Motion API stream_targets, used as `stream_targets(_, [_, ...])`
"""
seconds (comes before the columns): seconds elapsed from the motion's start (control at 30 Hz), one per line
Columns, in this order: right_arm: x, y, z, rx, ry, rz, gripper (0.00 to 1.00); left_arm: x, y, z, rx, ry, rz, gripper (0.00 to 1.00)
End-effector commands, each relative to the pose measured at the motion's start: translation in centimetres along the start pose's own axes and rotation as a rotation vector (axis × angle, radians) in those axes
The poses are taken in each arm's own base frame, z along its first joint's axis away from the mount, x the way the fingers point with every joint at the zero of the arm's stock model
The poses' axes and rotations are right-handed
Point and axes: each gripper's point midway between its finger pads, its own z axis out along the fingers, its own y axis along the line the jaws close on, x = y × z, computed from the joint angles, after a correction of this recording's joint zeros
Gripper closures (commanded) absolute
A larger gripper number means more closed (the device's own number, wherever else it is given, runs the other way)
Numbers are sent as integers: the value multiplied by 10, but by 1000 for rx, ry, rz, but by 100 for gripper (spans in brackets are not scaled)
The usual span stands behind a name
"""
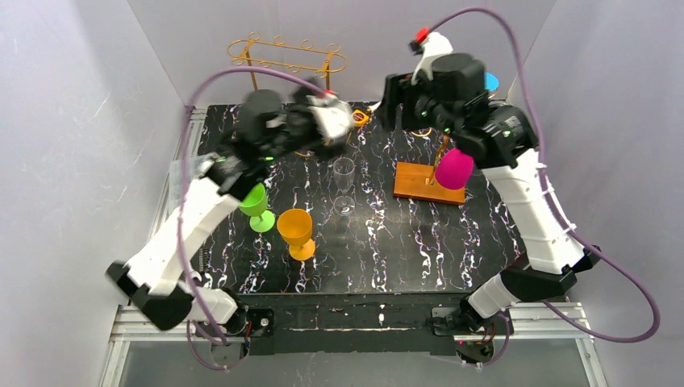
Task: Place the wine glass upside down on the wine glass rack
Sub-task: Adjust the wine rack at the center of the board, then pick up the wine glass at the center of the board.
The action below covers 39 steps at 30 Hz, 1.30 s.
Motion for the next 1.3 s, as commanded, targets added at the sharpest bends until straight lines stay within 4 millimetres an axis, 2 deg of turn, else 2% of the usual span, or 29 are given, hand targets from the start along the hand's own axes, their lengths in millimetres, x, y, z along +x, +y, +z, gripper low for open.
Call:
stream_targets(0.0, [28, 26, 13, 4, 37, -24, 21, 56, 29, -94, -213, 153, -346, 2])
stream_targets(0.13, [67, 52, 37, -25, 132, -52, 26, 104, 25, -146, -330, 295, -473, 2])
stream_targets(0.2, [85, 61, 50, -31, 181, -74, 27, 121, 18, -160, -344, 396, -532, 2])
stream_targets(0.3, [108, 66, 70, -22, 246, -104, 28, 135, 3, -169, -320, 492, -613, 2])
stream_targets(0.4, [124, 65, 86, -6, 277, -129, 34, 136, -5, -172, -309, 499, -649, 2])
stream_targets(0.47, [132, 62, 95, 13, 290, -144, 47, 133, -10, -172, -285, 485, -661, 2])
stream_targets(0.5, [135, 61, 99, 19, 297, -150, 50, 131, -15, -171, -261, 477, -671, 3])
stream_targets(0.6, [144, 57, 112, 30, 324, -157, 50, 130, -32, -163, -178, 471, -712, 6])
stream_targets(0.67, [153, 54, 121, 26, 352, -146, 51, 131, -35, -161, -152, 477, -720, 8])
stream_targets(0.87, [175, 39, 133, 44, 408, -140, 52, 134, -29, -161, -160, 489, -667, 8])
stream_targets(1.0, [188, 38, 139, 27, 439, -130, 57, 134, -32, -159, -146, 481, -674, 5])
stream_targets(1.1, [199, 37, 144, 26, 462, -130, 57, 136, -34, -157, -136, 482, -674, 2])
stream_targets(1.27, [206, 39, 151, 14, 475, -120, 57, 138, -31, -157, -144, 486, -649, 2])
